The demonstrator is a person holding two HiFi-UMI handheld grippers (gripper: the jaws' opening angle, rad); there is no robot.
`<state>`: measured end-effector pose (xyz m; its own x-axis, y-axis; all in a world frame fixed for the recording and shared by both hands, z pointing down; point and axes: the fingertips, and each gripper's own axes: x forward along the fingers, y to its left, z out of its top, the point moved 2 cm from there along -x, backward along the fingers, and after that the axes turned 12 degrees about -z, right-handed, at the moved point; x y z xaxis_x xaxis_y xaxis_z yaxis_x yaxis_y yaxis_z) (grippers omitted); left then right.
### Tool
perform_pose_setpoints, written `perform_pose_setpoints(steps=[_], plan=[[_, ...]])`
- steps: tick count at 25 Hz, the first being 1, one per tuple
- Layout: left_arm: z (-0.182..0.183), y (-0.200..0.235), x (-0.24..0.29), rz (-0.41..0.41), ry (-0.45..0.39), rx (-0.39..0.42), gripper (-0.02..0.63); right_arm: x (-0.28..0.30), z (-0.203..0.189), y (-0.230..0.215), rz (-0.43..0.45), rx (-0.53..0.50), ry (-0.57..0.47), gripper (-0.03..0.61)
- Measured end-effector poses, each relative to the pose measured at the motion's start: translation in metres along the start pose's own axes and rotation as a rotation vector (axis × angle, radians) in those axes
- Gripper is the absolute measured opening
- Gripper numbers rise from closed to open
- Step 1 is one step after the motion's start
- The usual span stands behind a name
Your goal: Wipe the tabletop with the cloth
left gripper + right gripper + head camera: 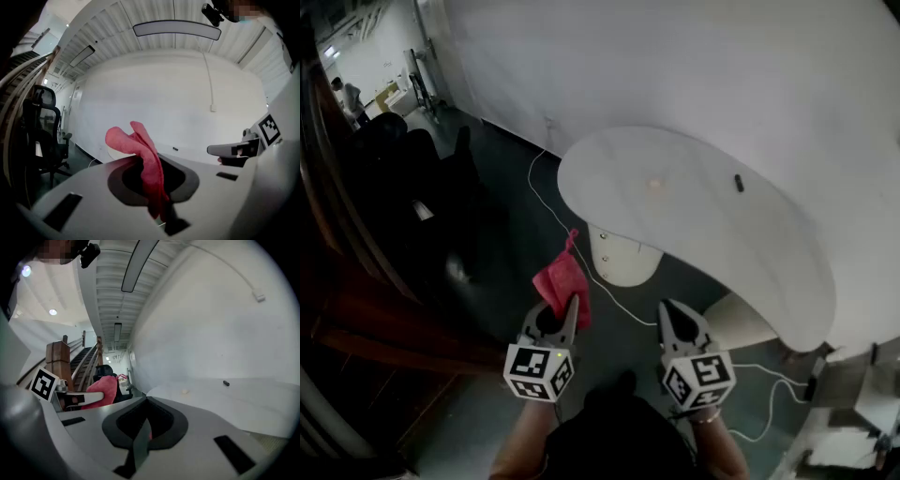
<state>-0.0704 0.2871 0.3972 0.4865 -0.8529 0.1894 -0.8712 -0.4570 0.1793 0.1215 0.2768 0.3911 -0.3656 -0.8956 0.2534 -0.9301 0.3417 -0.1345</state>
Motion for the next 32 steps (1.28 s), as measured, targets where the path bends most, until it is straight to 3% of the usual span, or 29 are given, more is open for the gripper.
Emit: perform_pose_setpoints(steps=[7,12,22,27,32], plan=[[0.01,0.01,0.021,-0.006,0.005,0.01,0.041,0.016,0.025,-0.005,-0.034,-0.112,-0.087,0.002],[0.021,0.018,0.043,0.001,0.0,0.02,0.041,0.027,0.041,-0.03,-0.049,-0.042,-0.11,0.002],[0.041,0.02,0.091,-0.02,0.014,0.056,0.041,0.06,0.062,-0.066,-0.095,-0.024,-0.13,0.002],[0.037,0.045,0.123,-0.03,0.05,0.05,0.041,0.104,0.061,-0.068,-0.108,-0.013,-0.09,0.002],[0.045,0.096,0.155,-0.043,0.053,0.053,0.041,0.155,0.064,-0.061,-0.145,-0.033,-0.065,0.002]])
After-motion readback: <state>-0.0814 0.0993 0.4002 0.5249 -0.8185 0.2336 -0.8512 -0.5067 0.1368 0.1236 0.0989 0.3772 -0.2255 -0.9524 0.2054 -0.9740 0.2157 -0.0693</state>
